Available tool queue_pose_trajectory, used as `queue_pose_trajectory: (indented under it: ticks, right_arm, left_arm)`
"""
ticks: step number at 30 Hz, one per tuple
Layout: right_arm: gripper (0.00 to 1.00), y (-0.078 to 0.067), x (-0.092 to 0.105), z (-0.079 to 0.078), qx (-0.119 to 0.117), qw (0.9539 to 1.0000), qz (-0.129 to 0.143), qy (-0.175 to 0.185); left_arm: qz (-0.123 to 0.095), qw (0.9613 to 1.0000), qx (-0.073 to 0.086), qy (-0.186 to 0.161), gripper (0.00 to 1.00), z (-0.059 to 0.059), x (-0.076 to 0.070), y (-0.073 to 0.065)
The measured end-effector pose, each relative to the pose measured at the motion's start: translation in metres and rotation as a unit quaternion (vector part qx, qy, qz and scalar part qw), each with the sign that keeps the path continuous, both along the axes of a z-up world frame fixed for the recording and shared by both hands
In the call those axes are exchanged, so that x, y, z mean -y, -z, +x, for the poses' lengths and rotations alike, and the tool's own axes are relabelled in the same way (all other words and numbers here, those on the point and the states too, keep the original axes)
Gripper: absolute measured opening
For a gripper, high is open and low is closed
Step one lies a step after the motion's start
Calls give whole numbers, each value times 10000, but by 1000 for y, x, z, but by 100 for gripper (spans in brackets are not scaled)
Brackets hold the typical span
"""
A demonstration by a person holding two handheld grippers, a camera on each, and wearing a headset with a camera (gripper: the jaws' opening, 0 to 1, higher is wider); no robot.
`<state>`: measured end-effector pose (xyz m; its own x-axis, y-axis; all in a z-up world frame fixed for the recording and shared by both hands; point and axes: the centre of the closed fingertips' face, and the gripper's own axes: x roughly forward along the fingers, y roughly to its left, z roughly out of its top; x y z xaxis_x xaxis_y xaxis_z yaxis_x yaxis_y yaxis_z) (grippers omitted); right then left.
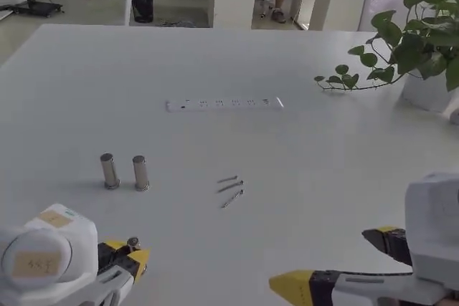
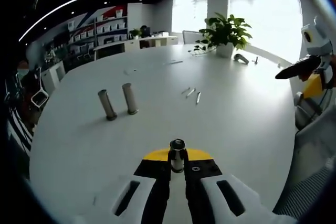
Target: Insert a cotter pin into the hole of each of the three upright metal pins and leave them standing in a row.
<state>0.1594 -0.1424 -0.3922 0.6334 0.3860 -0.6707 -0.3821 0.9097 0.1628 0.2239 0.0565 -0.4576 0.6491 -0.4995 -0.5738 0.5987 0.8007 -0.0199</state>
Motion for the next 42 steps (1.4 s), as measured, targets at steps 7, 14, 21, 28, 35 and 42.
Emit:
queue_pose_trajectory:
  ticks: [7, 14, 21, 28, 35, 42]
  right_arm:
    - [94, 2, -1, 0, -32, 10000, -5, -30]
    - [94, 2, -2, 0, -55, 9999, -16, -105]
    - [94, 2, -7, 2, -91, 9998, 30, -197]
    - [94, 1, -13, 4, -84, 9995, 14, -317]
    - [94, -1, -15, 6, -53, 9994, -2, -356]
    - [94, 0, -15, 3, -61, 9994, 0, -337]
  left_arm:
    - [-45, 9999, -41, -92, 5, 0, 0, 3]
    - [-235, 9989, -179, -370, 5, 2, -1, 8]
    - [-390, 9980, -145, -483, 5, 3, -1, 5]
    - [-373, 9979, -105, -511, 5, 2, -1, 5]
    - [-317, 9983, -67, -486, 5, -2, 1, 6]
    - [-157, 9993, -48, -333, 6, -5, 4, 7]
